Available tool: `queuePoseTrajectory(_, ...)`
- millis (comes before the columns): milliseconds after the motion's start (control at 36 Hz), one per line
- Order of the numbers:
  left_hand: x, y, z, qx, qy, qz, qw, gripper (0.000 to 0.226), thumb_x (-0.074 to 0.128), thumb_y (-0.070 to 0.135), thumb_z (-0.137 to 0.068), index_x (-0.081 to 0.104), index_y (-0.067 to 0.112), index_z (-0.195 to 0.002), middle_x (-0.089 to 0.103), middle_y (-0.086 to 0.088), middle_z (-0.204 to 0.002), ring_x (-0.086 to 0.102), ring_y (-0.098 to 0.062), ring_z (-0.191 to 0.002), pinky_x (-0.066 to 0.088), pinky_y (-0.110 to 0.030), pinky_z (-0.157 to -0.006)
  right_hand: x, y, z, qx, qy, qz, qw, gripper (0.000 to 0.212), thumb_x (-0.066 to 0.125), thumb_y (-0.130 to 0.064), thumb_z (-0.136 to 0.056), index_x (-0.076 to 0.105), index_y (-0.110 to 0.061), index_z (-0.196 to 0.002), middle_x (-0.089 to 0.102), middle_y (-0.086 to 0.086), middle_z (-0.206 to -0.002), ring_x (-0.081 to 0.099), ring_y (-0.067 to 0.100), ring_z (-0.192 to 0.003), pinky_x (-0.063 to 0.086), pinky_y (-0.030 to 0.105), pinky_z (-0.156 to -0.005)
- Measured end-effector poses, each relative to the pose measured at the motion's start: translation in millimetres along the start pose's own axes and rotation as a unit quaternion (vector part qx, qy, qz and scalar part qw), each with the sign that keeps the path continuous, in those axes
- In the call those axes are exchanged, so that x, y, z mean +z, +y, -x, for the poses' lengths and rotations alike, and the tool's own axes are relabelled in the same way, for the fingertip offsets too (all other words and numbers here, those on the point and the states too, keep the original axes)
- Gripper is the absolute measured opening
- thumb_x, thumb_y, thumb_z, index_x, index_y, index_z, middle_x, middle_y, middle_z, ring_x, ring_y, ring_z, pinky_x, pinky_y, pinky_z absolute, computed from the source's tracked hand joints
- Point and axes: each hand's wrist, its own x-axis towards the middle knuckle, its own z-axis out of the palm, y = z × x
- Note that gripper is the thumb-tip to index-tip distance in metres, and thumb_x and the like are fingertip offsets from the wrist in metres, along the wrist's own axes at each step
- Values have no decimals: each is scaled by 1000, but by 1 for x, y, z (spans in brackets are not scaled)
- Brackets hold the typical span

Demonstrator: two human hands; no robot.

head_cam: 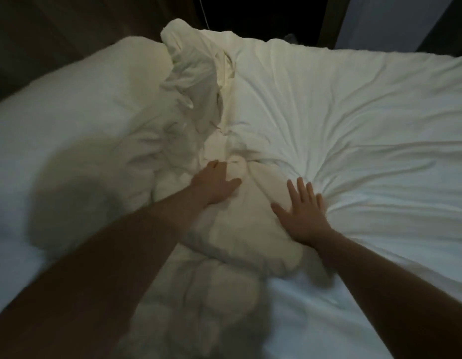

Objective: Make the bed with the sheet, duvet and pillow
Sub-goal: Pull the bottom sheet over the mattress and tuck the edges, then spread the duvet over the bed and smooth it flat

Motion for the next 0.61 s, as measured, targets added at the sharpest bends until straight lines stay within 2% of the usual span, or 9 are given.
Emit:
queuePoseTrajectory(56,-15,-12,49,27,115,66,991,57,59,47,-87,49,17,-135,42,-4,-142,54,-28,-122,43,-39,-100,3,-5,30,-5,-9,-11,1000,84,32,-70,-92,3,-26,-158,-1,0,-166,-3,21,-152,-1,45,-122)
queuePoseTrajectory(111,-30,-29,102,65,235,40,969,51,64,39,-75,56,18,-121,52,-3,-128,58,-29,-110,44,-39,-92,5,-13,65,-9,16,-53,998,89,29,-74,-86,8,-25,-158,10,2,-165,7,21,-152,5,46,-122)
queuePoseTrajectory(167,-40,-58,147,69,316,8,946,60,67,38,-66,56,17,-121,53,-4,-128,54,-30,-115,40,-41,-95,0,-27,102,-18,59,-159,985,88,34,-71,-84,21,-22,-155,29,4,-159,28,23,-146,22,48,-120)
queuePoseTrajectory(250,-40,-113,202,-22,384,22,923,76,70,42,-60,52,8,-125,49,-14,-130,47,-35,-120,36,-43,-97,-3,-47,154,-75,148,-239,957,69,51,-53,-89,42,-14,-144,50,7,-141,51,26,-128,42,43,-107)
queuePoseTrajectory(306,-30,-143,230,-108,369,72,920,83,79,41,-57,49,6,-126,52,-17,-124,49,-38,-116,42,-47,-95,3,-56,184,-119,181,-211,953,59,57,-43,-89,49,-12,-139,53,6,-136,52,26,-124,43,43,-104)
queuePoseTrajectory(361,-15,-164,247,-174,299,96,933,95,91,37,-53,46,5,-131,52,-19,-124,51,-41,-115,45,-50,-94,12,-60,207,-129,174,-192,957,56,60,-38,-89,51,-12,-137,53,4,-136,50,25,-125,41,39,-107)
queuePoseTrajectory(472,24,-195,260,-179,173,15,968,108,90,51,-49,48,-7,-130,55,-29,-120,56,-47,-106,46,-53,-93,31,-57,237,-104,132,-155,974,62,62,-43,-86,50,-14,-139,50,5,-139,47,26,-129,39,40,-108)
queuePoseTrajectory(556,40,-202,262,-200,172,-16,965,99,92,49,-50,53,-5,-124,57,-29,-113,56,-47,-100,46,-51,-88,45,-47,258,-52,52,-74,995,81,56,-64,-77,43,-22,-145,49,4,-142,46,27,-129,39,46,-105)
queuePoseTrajectory(611,40,-200,263,-203,164,-42,964,75,89,43,-59,60,4,-115,60,-25,-108,57,-44,-100,45,-48,-86,52,-34,273,-3,-66,4,998,101,56,-75,-69,27,-28,-153,34,1,-154,34,25,-140,30,53,-109)
